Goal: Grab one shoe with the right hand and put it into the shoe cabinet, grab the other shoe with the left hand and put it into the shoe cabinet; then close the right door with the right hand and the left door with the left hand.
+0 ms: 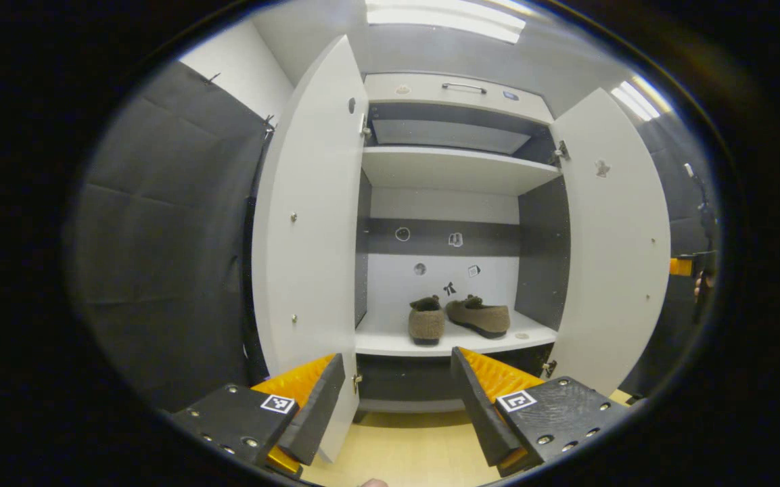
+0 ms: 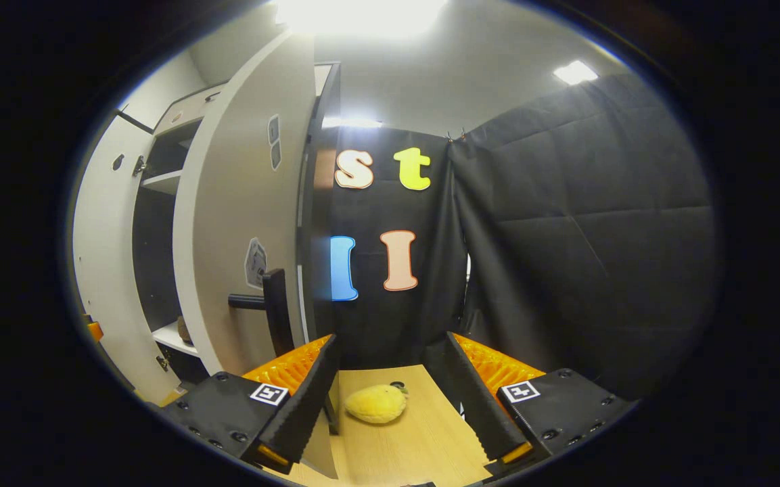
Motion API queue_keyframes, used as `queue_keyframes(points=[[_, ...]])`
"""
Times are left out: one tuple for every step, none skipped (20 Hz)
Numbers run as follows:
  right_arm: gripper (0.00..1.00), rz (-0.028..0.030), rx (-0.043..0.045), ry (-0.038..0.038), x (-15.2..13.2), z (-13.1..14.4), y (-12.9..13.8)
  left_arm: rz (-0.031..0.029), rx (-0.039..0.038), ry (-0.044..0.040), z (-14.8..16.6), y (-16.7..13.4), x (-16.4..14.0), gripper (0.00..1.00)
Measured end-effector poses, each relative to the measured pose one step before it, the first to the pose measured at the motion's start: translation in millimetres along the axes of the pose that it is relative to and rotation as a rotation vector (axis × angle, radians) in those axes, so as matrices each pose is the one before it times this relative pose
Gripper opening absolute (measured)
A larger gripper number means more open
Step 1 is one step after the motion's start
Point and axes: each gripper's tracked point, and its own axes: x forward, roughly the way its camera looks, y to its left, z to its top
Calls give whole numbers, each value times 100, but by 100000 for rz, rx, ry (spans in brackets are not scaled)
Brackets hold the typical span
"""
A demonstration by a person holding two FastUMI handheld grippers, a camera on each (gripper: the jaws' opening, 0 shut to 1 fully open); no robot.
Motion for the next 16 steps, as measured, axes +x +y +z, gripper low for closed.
queue_keyframes(points=[[99, -584, 98, -44, -27, 50, 23, -2, -455, -274, -93, 174, -192, 92], [98, -419, 282, 86, 66, -21, 22, 33, -344, -284, 28, 246, -171, 92], [98, -174, 319, 175, -1, 16, 146, 91, -505, 83, -268, 426, -333, 91], [92, 419, -140, 286, -35, -36, 198, -103, -700, 238, -213, 300, -183, 91], [92, 466, -188, 366, 7, 60, 290, 91, -940, 345, -384, 350, -429, 91], [98, -404, -161, 539, -50, -39, -11, 151, -1166, 322, -155, 333, -140, 91], [98, -582, -248, 20, -126, 57, 98, 167, -1376, 600, -317, 219, -268, 91], [98, -327, -318, 23, -41, 62, 184, -13, -1366, 440, -138, 184, -102, 91], [98, -302, -89, 147, -134, 8, 203, 273, -1032, 437, -204, 251, -183, 99], [98, -307, 311, 161, -180, -8, 250, 336, -681, 257, -89, 305, -113, 99], [98, -45, 517, 238, -151, -40, 316, 48, -465, 188, -157, 272, -162, 99], [98, 404, 448, 100, -204, -58, 363, -48, -273, 219, -77, 133, -131, 99], [98, 859, 222, -25, -215, 62, 574, -44, 34, 270, -206, 157, -217, 91], [98, 1474, -12, -9, -161, -61, 735, 145, 430, 300, -133, 149, -121, 99], [98, 2125, -308, -49, -78, 70, 924, 247, 520, 307, -165, 197, -141, 99], [98, 2344, -236, 141, 41, -20, 959, 176, 268, 228, -80, 130, -50, 99]])
